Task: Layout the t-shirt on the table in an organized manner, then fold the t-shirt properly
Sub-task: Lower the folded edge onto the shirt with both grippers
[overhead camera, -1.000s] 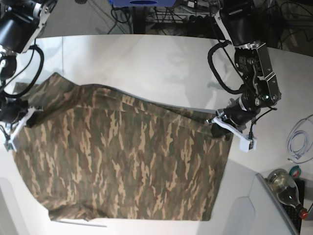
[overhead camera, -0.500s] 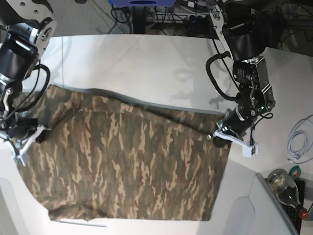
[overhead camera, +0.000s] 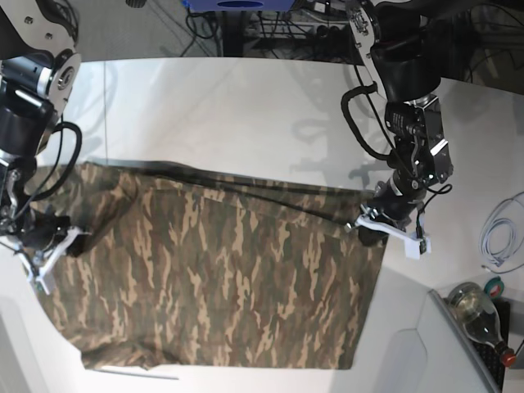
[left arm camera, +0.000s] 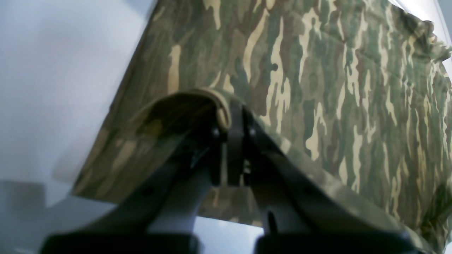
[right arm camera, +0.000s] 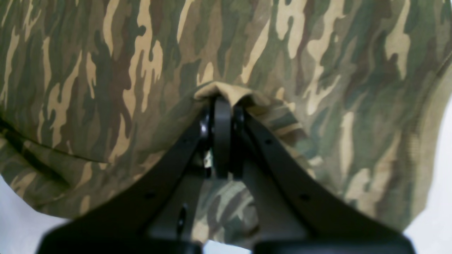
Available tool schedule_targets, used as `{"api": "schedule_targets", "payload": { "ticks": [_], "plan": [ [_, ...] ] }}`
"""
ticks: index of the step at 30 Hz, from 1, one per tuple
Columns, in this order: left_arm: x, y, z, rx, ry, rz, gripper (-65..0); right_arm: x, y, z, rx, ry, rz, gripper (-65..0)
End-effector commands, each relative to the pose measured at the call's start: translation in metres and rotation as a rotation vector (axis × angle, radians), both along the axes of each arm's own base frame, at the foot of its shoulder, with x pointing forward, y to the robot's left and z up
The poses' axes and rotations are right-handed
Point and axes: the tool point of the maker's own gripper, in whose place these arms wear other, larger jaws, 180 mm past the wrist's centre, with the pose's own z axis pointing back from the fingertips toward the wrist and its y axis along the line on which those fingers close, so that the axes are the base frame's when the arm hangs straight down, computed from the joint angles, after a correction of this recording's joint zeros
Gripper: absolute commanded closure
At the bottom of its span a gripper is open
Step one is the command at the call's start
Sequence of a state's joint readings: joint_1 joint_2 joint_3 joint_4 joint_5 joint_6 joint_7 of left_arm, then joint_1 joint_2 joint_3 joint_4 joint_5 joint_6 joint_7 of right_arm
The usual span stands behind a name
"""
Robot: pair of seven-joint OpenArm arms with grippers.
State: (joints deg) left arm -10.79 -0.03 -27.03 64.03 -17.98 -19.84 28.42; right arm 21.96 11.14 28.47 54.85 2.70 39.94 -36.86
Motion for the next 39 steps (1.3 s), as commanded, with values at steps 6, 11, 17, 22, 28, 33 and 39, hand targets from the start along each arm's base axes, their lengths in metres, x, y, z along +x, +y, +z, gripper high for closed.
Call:
{"api": "schedule_targets", "payload": {
  "ticks": [6, 11, 17, 22, 28, 33, 39],
  "plan": [
    [0.029, 0.004, 0.024, -0.014, -0.083, 0.015, 0.0, 0.028, -0.012, 0.034, -0.009, -0.105, -0.015, -0.2],
    [0.035, 0.001, 0.023, -0.026, -0.094, 0.021, 0.0, 0.028, -0.012, 0.034, -0.009, -0.105, -0.015, -0.2],
    [0.035, 0.007, 0.016, -0.028, -0.078, 0.072, 0.0, 0.030, -0.012, 0.036, -0.003, -0.132, -0.021, -0.2],
    [0.035, 0.009, 0.017, -0.029, -0.080, 0.080, 0.0, 0.028, -0.011, 0.029, 0.018, -0.128, -0.031, -0.2],
    [0.037, 0.015, 0.021, -0.022, -0.112, 0.102, 0.0, 0.033, -0.011, 0.033, 0.032, -0.169, -0.039, -0.2],
    [0.037, 0.016, 0.021, -0.021, -0.120, 0.108, 0.0, 0.034, -0.016, 0.033, 0.025, -0.171, -0.078, -0.2],
    [0.039, 0.017, 0.023, -0.019, -0.124, 0.109, 0.0, 0.034, -0.017, 0.033, 0.024, -0.172, -0.081, 0.0]
  ]
}}
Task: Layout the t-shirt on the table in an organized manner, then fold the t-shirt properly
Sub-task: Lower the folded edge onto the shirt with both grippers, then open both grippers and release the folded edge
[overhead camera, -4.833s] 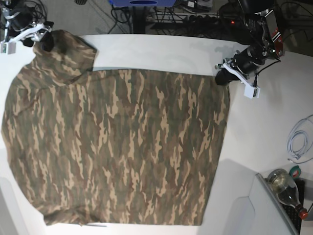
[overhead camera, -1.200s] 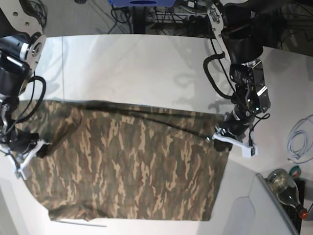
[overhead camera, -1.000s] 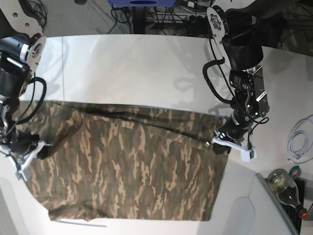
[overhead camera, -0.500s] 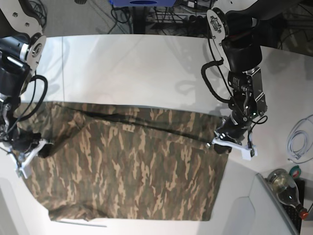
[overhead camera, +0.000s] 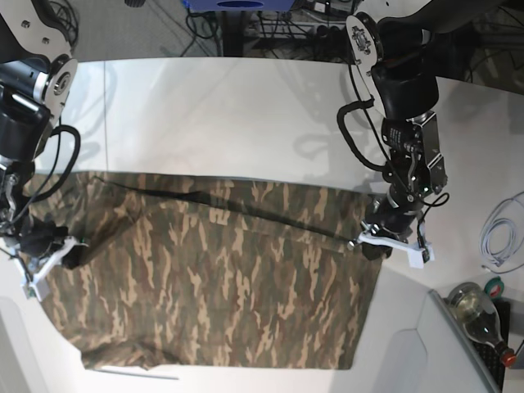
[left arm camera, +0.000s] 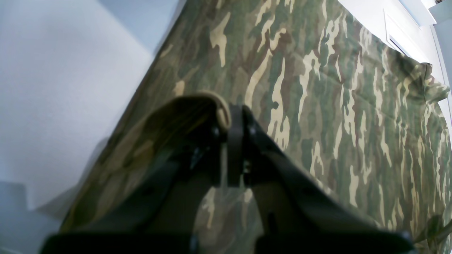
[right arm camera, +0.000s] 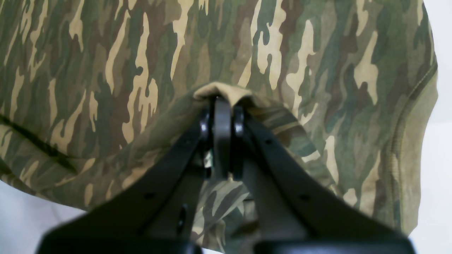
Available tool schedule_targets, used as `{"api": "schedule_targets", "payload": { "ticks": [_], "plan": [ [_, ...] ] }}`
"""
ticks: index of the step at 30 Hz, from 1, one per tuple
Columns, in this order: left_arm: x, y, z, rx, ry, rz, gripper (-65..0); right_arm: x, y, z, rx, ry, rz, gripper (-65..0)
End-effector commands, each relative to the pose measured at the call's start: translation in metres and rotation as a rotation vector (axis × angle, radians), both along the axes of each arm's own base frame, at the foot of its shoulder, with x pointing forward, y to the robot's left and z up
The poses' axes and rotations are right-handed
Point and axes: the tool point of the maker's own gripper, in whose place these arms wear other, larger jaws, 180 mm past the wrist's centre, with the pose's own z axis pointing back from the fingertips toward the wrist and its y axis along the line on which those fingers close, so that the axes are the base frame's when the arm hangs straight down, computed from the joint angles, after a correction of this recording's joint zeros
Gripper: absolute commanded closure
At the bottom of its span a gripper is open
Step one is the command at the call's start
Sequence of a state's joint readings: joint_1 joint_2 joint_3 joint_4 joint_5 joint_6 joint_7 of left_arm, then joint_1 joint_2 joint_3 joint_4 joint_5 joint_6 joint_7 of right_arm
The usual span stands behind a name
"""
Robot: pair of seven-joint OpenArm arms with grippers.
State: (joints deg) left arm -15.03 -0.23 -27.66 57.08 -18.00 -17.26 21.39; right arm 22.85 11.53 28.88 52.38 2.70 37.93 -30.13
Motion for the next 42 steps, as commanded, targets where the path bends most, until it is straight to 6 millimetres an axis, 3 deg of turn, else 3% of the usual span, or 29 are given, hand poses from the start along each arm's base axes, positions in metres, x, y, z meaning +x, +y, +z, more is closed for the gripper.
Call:
{"api": "schedule_targets", "payload": {
  "ticks": [1, 13, 26, 28, 29, 31, 33, 35, 38, 40, 42],
  "plan": [
    [0.015, 0.009, 0.021, 0.016, -0.069, 0.014, 0.0, 0.018, -0.011, 0.025, -0.006, -0.080, -0.023, 0.0],
    [0.015, 0.010, 0.008, 0.006, -0.028, 0.007, 0.0, 0.018, -0.015, 0.021, -0.007, -0.107, -0.080, 0.0],
    [0.017, 0.021, 0.008, 0.021, -0.063, 0.078, 0.0, 0.023, -0.017, 0.028, 0.002, -0.150, -0.097, -1.2],
    [0.021, 0.020, 0.010, 0.016, -0.065, 0.077, 0.0, 0.025, -0.017, 0.030, 0.003, -0.168, -0.100, -8.3],
    [0.023, 0.020, 0.012, 0.014, -0.070, 0.080, -5.4, 0.024, -0.019, 0.030, 0.003, -0.169, -0.103, -15.6],
    [0.026, 0.021, 0.015, 0.012, -0.080, 0.084, -29.3, 0.022, -0.031, 0.033, 0.019, -0.184, -0.151, -33.2],
    [0.027, 0.023, 0.017, 0.006, -0.086, 0.092, -48.9, 0.018, -0.047, 0.037, 0.046, -0.207, -0.220, -47.6],
    [0.036, 0.029, 0.030, 0.014, -0.115, 0.097, -65.0, 0.013, -0.061, 0.039, 0.084, -0.229, -0.298, -54.3],
    [0.040, 0.035, 0.046, 0.035, -0.154, 0.097, -65.0, -0.007, -0.092, 0.045, 0.085, -0.263, -0.400, -53.1],
    [0.023, 0.041, 0.049, 0.058, -0.173, 0.103, -65.0, -0.027, -0.105, 0.049, 0.047, -0.282, -0.431, -53.4],
    [0.003, 0.044, 0.055, 0.058, -0.206, 0.114, -65.0, -0.046, -0.103, 0.051, 0.050, -0.311, -0.420, -53.3]
  ]
}}
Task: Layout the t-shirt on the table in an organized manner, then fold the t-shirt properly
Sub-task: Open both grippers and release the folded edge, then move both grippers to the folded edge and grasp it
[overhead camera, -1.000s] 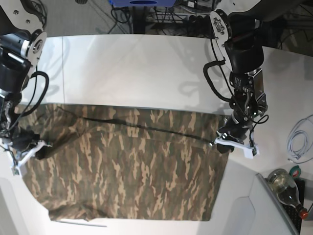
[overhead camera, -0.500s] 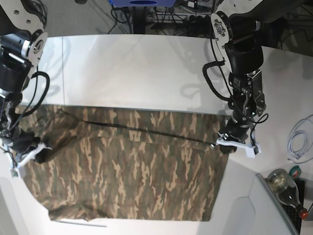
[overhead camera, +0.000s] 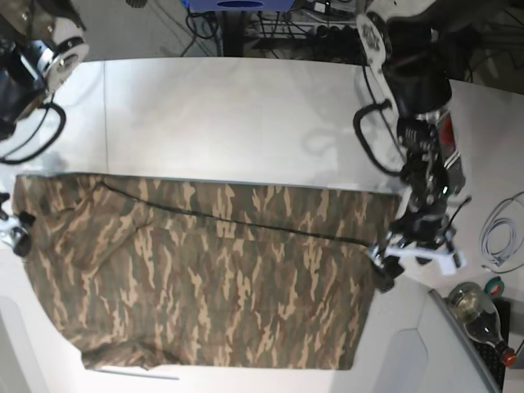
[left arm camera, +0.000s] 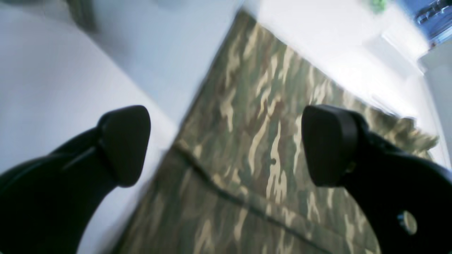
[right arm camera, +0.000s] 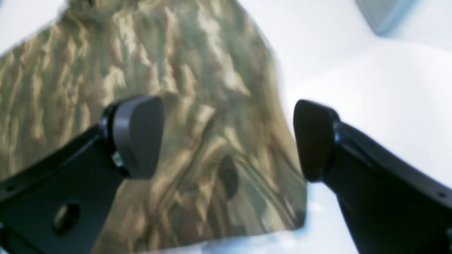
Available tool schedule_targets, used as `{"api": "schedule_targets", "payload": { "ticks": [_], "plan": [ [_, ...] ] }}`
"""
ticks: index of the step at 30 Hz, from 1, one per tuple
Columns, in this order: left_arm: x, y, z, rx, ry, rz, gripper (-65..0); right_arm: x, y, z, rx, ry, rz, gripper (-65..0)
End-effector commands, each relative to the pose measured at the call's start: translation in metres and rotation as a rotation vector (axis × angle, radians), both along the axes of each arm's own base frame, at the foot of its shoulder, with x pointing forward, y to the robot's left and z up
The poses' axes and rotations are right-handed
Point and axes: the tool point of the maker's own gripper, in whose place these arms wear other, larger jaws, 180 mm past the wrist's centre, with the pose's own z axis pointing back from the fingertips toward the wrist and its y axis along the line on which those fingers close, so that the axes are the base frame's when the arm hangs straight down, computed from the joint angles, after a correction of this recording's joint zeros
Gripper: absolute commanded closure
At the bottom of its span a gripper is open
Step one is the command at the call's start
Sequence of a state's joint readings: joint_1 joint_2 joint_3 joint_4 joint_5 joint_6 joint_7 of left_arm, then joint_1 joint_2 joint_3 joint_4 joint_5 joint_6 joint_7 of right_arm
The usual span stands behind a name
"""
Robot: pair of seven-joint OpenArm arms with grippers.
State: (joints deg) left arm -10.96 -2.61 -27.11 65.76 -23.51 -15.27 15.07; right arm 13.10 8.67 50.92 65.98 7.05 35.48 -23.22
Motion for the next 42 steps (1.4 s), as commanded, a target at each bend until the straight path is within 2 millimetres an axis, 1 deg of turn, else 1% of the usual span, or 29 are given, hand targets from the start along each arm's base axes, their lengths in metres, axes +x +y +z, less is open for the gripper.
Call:
{"api": "schedule_targets", "payload": {
  "ticks": [1, 2, 4, 5, 7, 8, 10, 12, 13, 14, 15, 18, 22, 23, 25, 28, 30, 31, 33, 34, 38, 39, 40, 42],
  "plan": [
    [-0.011, 0.006, 0.006, -0.003, -0.028, 0.013, -65.0, -0.003, -0.009, 0.024, -0.019, -0.090, -0.006, -53.1],
    [-0.024, 0.008, 0.004, -0.019, -0.030, 0.024, -65.0, -0.014, -0.011, 0.026, -0.005, -0.111, -0.022, -53.0],
    [-0.053, 0.020, -0.005, -0.045, -0.016, 0.045, -65.0, -0.041, -0.012, 0.022, 0.046, -0.120, -0.058, -53.0],
    [-0.065, 0.023, -0.012, -0.065, -0.001, 0.053, -65.0, -0.052, -0.013, 0.020, 0.064, -0.115, -0.068, -53.0],
    [-0.085, 0.026, -0.027, -0.107, 0.031, 0.073, -65.0, -0.074, -0.014, 0.011, 0.102, -0.093, -0.084, -53.0],
    [-0.093, 0.027, -0.032, -0.111, 0.047, 0.078, -65.0, -0.081, -0.013, 0.007, 0.118, -0.084, -0.086, -53.0],
    [-0.101, 0.028, -0.039, -0.107, 0.067, 0.082, -65.0, -0.097, -0.009, -0.002, 0.141, -0.063, -0.085, -53.1],
    [-0.108, 0.036, -0.048, -0.120, 0.089, 0.115, -65.0, -0.109, -0.006, -0.010, 0.161, -0.046, -0.089, -53.4],
    [-0.109, 0.039, -0.054, -0.131, 0.102, 0.129, -65.0, -0.113, -0.001, -0.017, 0.178, -0.035, -0.092, -53.4],
    [-0.104, 0.040, -0.058, -0.148, 0.105, 0.139, -65.0, -0.117, 0.004, -0.023, 0.193, -0.025, -0.095, -53.4],
    [-0.101, 0.039, -0.066, -0.166, 0.120, 0.148, -65.0, -0.119, 0.005, -0.027, 0.204, -0.015, -0.098, -53.4],
    [-0.095, 0.032, -0.086, -0.215, 0.164, 0.155, -65.0, -0.124, 0.009, -0.038, 0.233, 0.005, -0.107, -53.4],
    [-0.083, 0.025, -0.095, -0.256, 0.184, 0.159, -65.0, -0.126, 0.010, -0.041, 0.239, 0.011, -0.109, -53.4],
    [-0.079, 0.021, -0.096, -0.263, 0.186, 0.150, -65.0, -0.126, 0.010, -0.041, 0.239, 0.011, -0.109, -53.4],
    [-0.068, 0.002, -0.098, -0.241, 0.206, 0.084, -65.0, -0.127, 0.010, -0.041, 0.240, 0.011, -0.112, -53.4],
    [-0.058, -0.013, -0.097, -0.212, 0.217, 0.027, -65.0, -0.124, 0.010, -0.042, 0.253, 0.004, -0.119, -53.6],
    [-0.056, -0.014, -0.096, -0.215, 0.212, 0.028, -65.0, -0.113, 0.012, -0.046, 0.285, -0.006, -0.123, -53.6],
    [-0.056, -0.014, -0.096, -0.215, 0.212, 0.028, -65.0, -0.111, 0.015, -0.052, 0.311, -0.002, -0.128, -53.6],
    [-0.055, -0.014, -0.095, -0.214, 0.209, 0.028, -65.0, -0.103, 0.010, -0.054, 0.330, -0.004, -0.134, -53.6],
    [-0.054, -0.014, -0.094, -0.215, 0.207, 0.029, -65.0, -0.101, 0.011, -0.058, 0.347, 0.001, -0.137, -53.6],
    [-0.055, -0.012, -0.094, -0.211, 0.208, 0.030, -64.2, -0.086, 0.021, -0.074, 0.436, 0.006, -0.151, -53.6],
    [-0.054, -0.012, -0.094, -0.211, 0.207, 0.030, -54.8, -0.083, 0.018, -0.075, 0.442, 0.006, -0.153, -53.6],
    [-0.054, -0.012, -0.094, -0.211, 0.207, 0.030, -43.9, -0.081, 0.016, -0.076, 0.450, 0.009, -0.155, -53.6],
    [-0.055, -0.012, -0.097, -0.215, 0.215, 0.031, -28.6, -0.073, 0.021, -0.080, 0.485, 0.007, -0.157, -53.6]
  ]
}}
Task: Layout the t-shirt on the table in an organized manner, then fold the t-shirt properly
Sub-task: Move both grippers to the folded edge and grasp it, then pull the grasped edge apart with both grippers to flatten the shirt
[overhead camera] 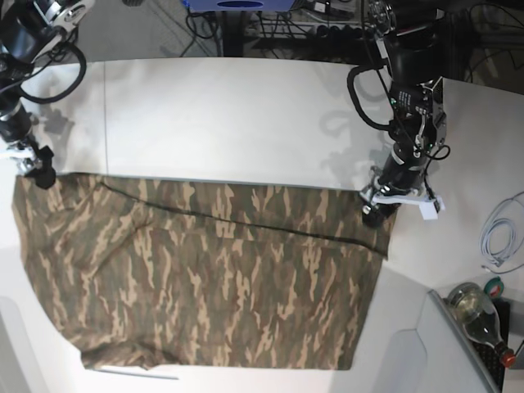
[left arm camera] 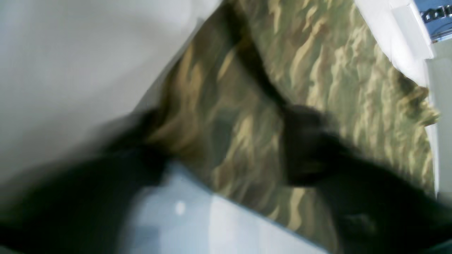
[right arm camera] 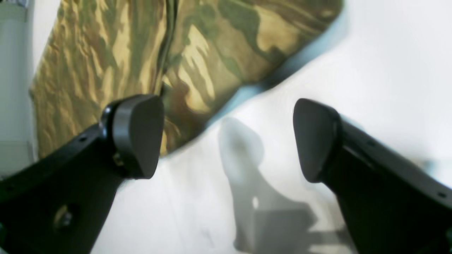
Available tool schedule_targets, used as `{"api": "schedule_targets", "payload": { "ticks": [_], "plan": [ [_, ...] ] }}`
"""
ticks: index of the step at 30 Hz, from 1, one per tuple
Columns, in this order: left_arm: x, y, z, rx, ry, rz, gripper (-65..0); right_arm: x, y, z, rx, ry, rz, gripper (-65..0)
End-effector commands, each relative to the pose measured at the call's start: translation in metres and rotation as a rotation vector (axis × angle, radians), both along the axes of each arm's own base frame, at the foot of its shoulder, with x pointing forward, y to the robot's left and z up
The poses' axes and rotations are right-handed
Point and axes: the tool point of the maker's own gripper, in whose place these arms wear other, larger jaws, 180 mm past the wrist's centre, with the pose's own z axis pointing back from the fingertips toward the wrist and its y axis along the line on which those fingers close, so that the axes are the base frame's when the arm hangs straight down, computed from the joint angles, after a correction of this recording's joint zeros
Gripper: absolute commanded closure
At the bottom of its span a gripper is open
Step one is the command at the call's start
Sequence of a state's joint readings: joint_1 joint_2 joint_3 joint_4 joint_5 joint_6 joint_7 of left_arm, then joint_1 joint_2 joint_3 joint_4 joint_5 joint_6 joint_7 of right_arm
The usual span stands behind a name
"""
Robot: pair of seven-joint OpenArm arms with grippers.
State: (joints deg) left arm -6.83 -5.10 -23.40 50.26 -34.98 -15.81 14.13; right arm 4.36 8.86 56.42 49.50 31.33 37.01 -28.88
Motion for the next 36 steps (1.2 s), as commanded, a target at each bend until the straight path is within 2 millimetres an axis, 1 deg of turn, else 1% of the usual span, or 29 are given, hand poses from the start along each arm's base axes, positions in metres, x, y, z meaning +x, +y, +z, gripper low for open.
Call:
{"api": "schedule_targets", "payload": {
  "ticks": [1, 2, 3, 4, 8, 10, 12, 13, 14, 16, 17, 18, 19, 20, 22, 23, 24, 25, 26, 27, 28, 29, 30, 31, 33, 36],
  "plan": [
    [0.008, 0.002, 0.007, 0.006, -0.016, 0.002, -21.4, 0.013, -0.014, 0.014, -0.022, -0.044, -0.008, -53.4],
    [0.009, 0.003, 0.007, 0.005, -0.015, 0.003, -16.5, 0.015, -0.014, 0.013, -0.014, -0.043, -0.009, -53.4],
    [0.011, 0.002, 0.007, 0.002, -0.016, 0.003, -13.2, 0.017, -0.015, 0.012, -0.005, -0.040, -0.015, -53.4],
    [0.009, 0.001, 0.003, -0.003, -0.005, 0.004, -12.2, 0.020, -0.016, 0.011, 0.005, -0.046, -0.028, -53.3],
    [0.008, 0.002, 0.002, -0.004, 0.000, 0.005, -15.5, 0.029, -0.015, 0.006, 0.035, -0.084, -0.087, -53.1],
    [0.008, 0.001, 0.001, -0.005, 0.002, 0.004, -14.3, 0.029, -0.020, 0.005, 0.036, -0.083, -0.100, -53.0],
    [0.008, 0.001, 0.001, -0.005, 0.002, 0.004, -12.8, 0.035, -0.018, 0.003, 0.060, -0.085, -0.106, -53.0],
    [0.008, 0.001, 0.001, -0.005, 0.003, 0.003, -11.4, 0.037, -0.015, 0.001, 0.076, -0.082, -0.108, -53.0],
    [0.008, 0.001, 0.001, -0.005, 0.003, 0.003, -9.1, 0.038, -0.019, 0.000, 0.080, -0.084, -0.118, -52.8],
    [0.008, 0.001, 0.001, -0.006, 0.005, 0.001, -2.5, 0.044, -0.025, 0.002, 0.084, -0.106, -0.152, -52.5],
    [0.008, 0.001, 0.001, -0.006, 0.005, 0.001, 0.0, 0.045, -0.026, 0.001, 0.089, -0.110, -0.163, -51.2],
    [0.008, 0.001, 0.001, -0.006, 0.005, 0.001, 0.0, 0.047, -0.026, 0.001, 0.095, -0.115, -0.172, -46.8],
    [0.008, 0.001, 0.001, -0.006, 0.005, 0.001, 0.0, 0.049, -0.028, 0.002, 0.095, -0.118, -0.174, -39.3],
    [0.008, 0.001, 0.001, -0.006, 0.005, 0.001, 0.0, 0.049, -0.029, 0.003, 0.096, -0.118, -0.175, -29.3],
    [0.007, 0.001, 0.000, -0.005, 0.006, -0.001, 0.0, 0.049, -0.030, 0.004, 0.092, -0.120, -0.176, -5.7],
    [0.007, 0.001, 0.001, -0.003, 0.006, 0.000, 0.0, 0.050, -0.032, 0.005, 0.087, -0.123, -0.175, 0.0],
    [0.006, 0.001, 0.000, -0.002, 0.009, -0.001, 0.0, 0.050, -0.030, 0.005, 0.091, -0.118, -0.169, 0.0],
    [0.005, 0.001, 0.000, -0.002, 0.010, -0.001, 0.0, 0.048, -0.027, 0.003, 0.099, -0.104, -0.155, -2.6],
    [0.004, 0.002, -0.001, 0.000, 0.013, -0.001, 0.0, 0.047, -0.027, 0.003, 0.098, -0.093, -0.136, -1.8],
    [0.003, 0.002, -0.002, 0.000, 0.015, -0.001, 0.0, 0.045, -0.031, 0.007, 0.084, -0.081, -0.113, 0.0],
    [0.001, 0.002, -0.003, 0.002, 0.020, -0.003, 0.0, 0.040, -0.034, 0.008, 0.070, -0.062, -0.092, 0.0],
    [-0.008, 0.003, -0.009, 0.003, 0.038, -0.002, 0.0, 0.035, -0.037, 0.010, 0.051, -0.046, -0.067, 0.0],
    [-0.014, 0.010, -0.010, 0.018, 0.045, -0.001, 0.0, 0.031, -0.040, 0.014, 0.028, -0.037, -0.049, -0.2],
    [-0.016, 0.013, -0.006, 0.035, 0.038, -0.008, 0.0, 0.027, -0.044, 0.017, 0.004, -0.027, -0.032, -0.2],
    [-0.028, 0.016, -0.003, 0.058, 0.032, -0.012, 0.0, 0.020, -0.048, 0.021, -0.027, -0.006, -0.005, -0.2],
    [-0.044, 0.017, 0.005, 0.082, 0.046, -0.054, 0.0, 0.005, -0.049, 0.019, -0.051, 0.043, 0.035, -0.2]
  ]
}}
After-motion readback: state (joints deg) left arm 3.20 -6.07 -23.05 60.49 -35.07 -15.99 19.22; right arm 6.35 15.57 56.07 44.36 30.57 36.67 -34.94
